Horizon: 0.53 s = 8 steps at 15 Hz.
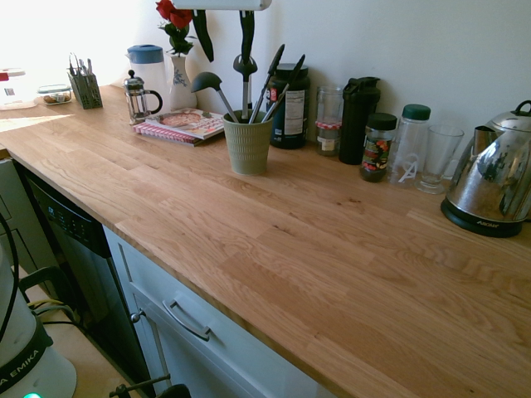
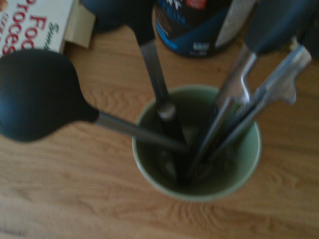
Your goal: Put the tongs back in the holder
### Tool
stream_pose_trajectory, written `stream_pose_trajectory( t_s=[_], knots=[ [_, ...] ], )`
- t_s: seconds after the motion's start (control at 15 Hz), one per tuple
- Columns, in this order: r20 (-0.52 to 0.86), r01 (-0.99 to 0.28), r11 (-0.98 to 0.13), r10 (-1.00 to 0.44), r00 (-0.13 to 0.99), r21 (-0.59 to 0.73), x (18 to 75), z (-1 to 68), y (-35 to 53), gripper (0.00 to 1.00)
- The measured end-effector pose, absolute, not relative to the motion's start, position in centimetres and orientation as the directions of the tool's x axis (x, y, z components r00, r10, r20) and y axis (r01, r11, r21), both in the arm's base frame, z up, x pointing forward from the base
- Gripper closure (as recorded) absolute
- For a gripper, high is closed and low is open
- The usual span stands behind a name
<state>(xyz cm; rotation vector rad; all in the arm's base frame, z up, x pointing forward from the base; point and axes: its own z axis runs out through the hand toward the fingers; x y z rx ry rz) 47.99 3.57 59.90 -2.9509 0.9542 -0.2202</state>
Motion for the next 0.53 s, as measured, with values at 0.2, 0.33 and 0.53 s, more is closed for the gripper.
stream_pose_trajectory(
  t_s=[0.2, 0.33, 0.53],
  knots=[
    [0.051, -0.629, -0.777, -0.629, 0.776, -0.006, 44.0, 55.8, 3.3, 0.00],
    [0.020, -0.660, -0.751, -0.659, 0.752, 0.010, 41.1, 53.0, 2.4, 0.00],
    [-0.002, -0.700, -0.714, -0.700, 0.714, 0.007, 36.0, 50.8, 0.6, 0.00]
  ],
)
